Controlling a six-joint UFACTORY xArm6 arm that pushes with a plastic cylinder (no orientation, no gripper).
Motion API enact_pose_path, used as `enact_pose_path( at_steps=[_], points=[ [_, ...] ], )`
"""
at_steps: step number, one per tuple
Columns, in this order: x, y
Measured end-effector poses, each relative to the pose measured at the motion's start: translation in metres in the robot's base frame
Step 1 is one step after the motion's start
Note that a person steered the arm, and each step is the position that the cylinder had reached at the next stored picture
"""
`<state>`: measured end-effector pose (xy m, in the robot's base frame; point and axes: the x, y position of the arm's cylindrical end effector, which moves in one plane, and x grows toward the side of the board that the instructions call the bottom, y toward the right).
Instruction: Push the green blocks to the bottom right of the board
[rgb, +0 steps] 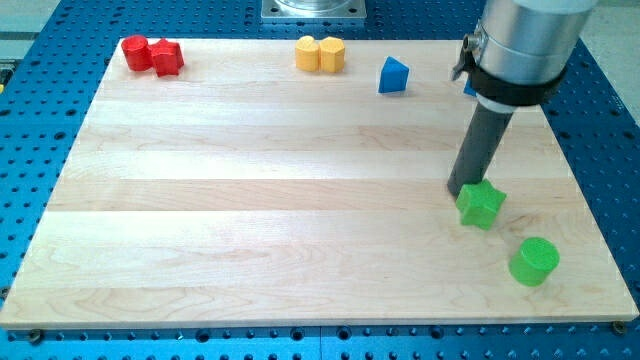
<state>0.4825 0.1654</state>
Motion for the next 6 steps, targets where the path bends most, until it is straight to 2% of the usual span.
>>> enact_pose_path(
  at_steps=[4, 6],
  points=[
    [0.031, -0.019],
    [0.082, 0.005]
  ],
)
